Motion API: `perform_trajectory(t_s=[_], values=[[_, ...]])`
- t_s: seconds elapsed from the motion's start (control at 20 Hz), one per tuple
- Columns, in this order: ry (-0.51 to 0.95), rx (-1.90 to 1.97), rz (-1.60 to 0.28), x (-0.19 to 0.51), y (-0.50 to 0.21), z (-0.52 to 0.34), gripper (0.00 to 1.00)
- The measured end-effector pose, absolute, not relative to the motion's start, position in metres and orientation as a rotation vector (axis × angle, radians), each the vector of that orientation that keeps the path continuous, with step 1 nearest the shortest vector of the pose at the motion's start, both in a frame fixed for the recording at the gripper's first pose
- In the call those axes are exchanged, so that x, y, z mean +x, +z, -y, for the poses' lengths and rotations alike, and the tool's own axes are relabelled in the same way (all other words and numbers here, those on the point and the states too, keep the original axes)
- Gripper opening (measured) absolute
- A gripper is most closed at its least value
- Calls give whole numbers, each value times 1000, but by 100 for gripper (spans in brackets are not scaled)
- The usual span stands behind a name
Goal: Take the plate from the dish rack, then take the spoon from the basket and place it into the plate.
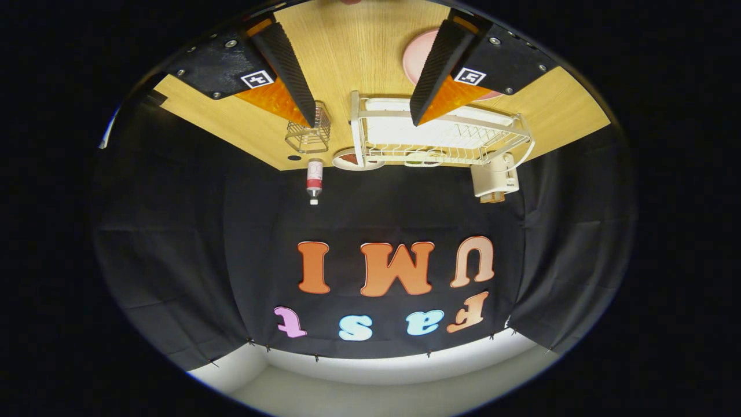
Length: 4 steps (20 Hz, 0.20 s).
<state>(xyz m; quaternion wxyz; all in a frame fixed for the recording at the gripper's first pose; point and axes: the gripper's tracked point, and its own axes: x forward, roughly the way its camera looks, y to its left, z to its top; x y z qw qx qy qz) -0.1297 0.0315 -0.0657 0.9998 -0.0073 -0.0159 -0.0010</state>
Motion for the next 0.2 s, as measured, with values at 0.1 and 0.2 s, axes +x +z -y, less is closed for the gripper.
perform_trajectory(t_s=[0.1, 0.2], values=[[-32, -8, 43, -132, -61, -14, 97], [-48, 15, 47, -135, -58, -5, 97]])
